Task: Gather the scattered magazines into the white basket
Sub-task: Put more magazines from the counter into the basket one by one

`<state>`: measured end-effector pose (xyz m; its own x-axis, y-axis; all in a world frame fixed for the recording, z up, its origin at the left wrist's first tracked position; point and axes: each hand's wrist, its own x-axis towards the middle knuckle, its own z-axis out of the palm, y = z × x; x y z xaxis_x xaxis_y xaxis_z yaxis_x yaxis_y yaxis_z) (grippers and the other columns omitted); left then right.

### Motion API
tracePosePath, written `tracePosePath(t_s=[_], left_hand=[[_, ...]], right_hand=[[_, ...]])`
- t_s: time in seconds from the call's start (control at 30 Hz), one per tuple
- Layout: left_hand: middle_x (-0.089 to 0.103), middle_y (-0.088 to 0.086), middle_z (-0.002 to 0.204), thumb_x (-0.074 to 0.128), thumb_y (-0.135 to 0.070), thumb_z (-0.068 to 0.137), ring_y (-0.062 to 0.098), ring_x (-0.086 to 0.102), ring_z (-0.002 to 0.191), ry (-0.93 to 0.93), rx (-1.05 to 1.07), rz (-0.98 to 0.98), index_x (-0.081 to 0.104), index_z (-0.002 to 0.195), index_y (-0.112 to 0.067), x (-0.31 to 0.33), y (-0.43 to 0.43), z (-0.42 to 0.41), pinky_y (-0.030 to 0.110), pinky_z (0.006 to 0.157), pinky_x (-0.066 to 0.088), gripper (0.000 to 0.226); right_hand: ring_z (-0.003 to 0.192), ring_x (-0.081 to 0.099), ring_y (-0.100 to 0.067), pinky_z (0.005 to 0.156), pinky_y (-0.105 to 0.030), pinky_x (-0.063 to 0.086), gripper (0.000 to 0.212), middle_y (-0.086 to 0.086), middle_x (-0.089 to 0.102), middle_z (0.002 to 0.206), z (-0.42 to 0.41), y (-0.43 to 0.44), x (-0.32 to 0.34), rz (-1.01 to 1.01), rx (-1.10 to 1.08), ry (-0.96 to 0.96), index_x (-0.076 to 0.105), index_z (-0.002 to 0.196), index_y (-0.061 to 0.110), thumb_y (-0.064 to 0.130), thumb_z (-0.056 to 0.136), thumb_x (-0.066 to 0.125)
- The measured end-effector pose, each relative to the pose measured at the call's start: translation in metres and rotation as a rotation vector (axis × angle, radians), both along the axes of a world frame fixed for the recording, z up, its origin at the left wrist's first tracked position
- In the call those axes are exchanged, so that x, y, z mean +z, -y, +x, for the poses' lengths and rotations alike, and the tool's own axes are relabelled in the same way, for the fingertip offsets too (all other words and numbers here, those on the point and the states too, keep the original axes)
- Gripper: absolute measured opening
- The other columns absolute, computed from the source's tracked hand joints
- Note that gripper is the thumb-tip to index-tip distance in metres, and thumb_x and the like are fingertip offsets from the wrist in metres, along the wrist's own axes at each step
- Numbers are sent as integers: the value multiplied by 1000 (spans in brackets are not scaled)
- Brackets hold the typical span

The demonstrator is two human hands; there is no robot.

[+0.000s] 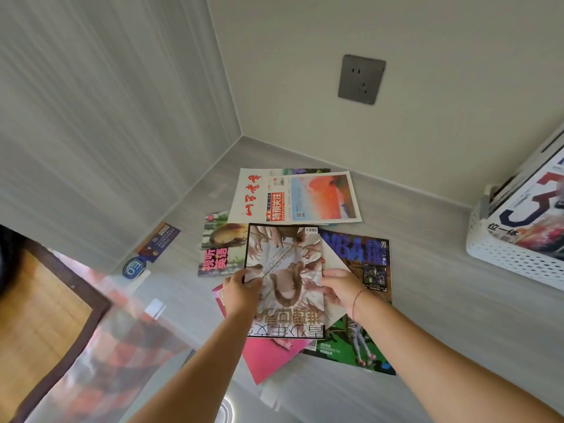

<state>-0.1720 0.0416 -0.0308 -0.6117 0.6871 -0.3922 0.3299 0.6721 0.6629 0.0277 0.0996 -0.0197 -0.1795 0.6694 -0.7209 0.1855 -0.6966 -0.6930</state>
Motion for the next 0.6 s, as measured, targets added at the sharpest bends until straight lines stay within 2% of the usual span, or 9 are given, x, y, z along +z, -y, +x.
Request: tracePosePath(t_s=[0.07,0.13,0.23,0.3,0.33,0.4,0.5,0.57,0.6], left_hand=[[56,15,120,62,-20,84,34,62,95,15,6,-6,56,123,-15,1,-2,2,33,66,52,39],[59,16,117,64,-21,84,33,61,96,33,10,-14,55,122,-11,1,-6,3,38,75,54,40],[60,13,120,68,-22,82,25,61,92,164,29,-26,46,131,-7,2,-10,12,36,79,53,56],[51,15,132,71,-27,80,25,56,102,186,0,-59,32,140,-8,7,-14,21,37,85,50,74],[42,17,138,72,-31,78,30,51,114,122,-49,-72,24,143,-9,11,-17,25,42,95,47,84],[21,17,149,73,-42,74,36,28,136,-174,-255,-60,9,147,-12,23,-27,33,49,113,26,102],[-2,5,159,66,-55,75,28,-5,147,-569,-730,99,-4,150,-22,46,-50,48,43,115,-9,108],[0,1,160,60,-58,78,23,-11,147,-663,-1066,130,5,150,-27,62,-69,66,43,112,-17,96],[9,-1,159,59,-56,80,21,-5,148,-662,-1200,106,16,149,-28,70,-78,78,45,114,-15,86]], right_hand=[[60,50,-10,46,-15,41,36,-5,59,77,3,1,-2,22,44,29,54,122,2,1,86,57],[74,58,-19,55,-23,52,40,-11,63,97,8,3,-4,51,66,28,52,122,4,2,84,61],[91,57,-26,58,-31,48,50,-9,58,121,14,7,-3,103,143,52,45,128,14,10,83,64],[101,55,-23,81,-36,49,59,-5,54,129,23,6,0,158,165,77,39,134,17,6,83,64],[104,55,-21,90,-37,46,58,-4,54,131,30,3,3,183,178,70,41,133,18,5,82,65],[108,53,-17,96,-32,41,54,-1,53,132,49,-6,14,239,275,87,46,129,21,7,81,67],[113,56,-23,98,-36,45,47,-3,59,125,79,-28,37,301,537,240,53,124,16,14,80,69],[105,60,-22,92,-34,46,34,-11,65,116,95,-40,54,365,727,337,61,112,12,16,79,69],[101,60,-18,90,-31,46,31,-10,66,114,101,-44,62,381,797,365,64,110,13,17,79,69]])
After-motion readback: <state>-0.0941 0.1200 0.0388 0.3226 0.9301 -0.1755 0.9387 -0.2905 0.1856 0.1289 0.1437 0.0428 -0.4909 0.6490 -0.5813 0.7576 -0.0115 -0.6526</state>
